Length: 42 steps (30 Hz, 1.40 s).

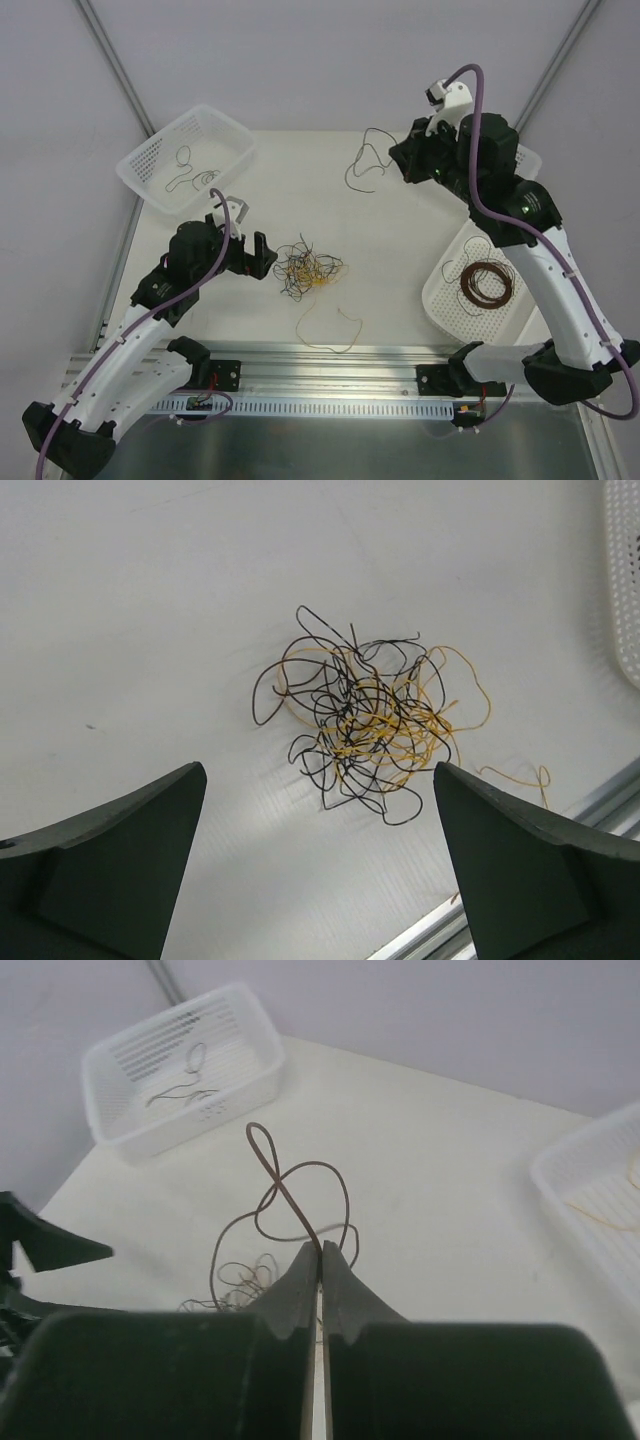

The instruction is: Untangle the cables

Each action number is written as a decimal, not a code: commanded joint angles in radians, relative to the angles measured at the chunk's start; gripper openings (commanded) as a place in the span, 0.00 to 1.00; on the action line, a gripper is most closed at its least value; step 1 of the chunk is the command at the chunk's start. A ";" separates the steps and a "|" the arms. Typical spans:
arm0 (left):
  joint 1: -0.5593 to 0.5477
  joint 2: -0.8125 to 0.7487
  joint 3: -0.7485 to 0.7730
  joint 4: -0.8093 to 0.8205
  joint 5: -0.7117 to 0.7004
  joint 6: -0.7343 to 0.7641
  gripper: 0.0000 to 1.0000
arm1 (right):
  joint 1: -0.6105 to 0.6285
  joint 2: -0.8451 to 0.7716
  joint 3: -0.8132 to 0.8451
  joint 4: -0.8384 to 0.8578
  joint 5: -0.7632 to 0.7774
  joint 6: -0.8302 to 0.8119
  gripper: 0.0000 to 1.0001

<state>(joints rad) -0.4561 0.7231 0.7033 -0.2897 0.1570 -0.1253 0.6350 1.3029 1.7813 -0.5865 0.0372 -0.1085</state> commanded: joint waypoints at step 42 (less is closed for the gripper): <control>0.010 -0.005 -0.108 -0.034 -0.298 0.032 0.99 | -0.865 -0.407 -0.775 -0.217 -0.029 0.261 0.81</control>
<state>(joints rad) -0.4561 0.7040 0.5949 -0.3611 -0.1818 -0.1127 -0.2703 0.9268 0.9314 -0.8238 0.0605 0.2031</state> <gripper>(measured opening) 0.992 0.795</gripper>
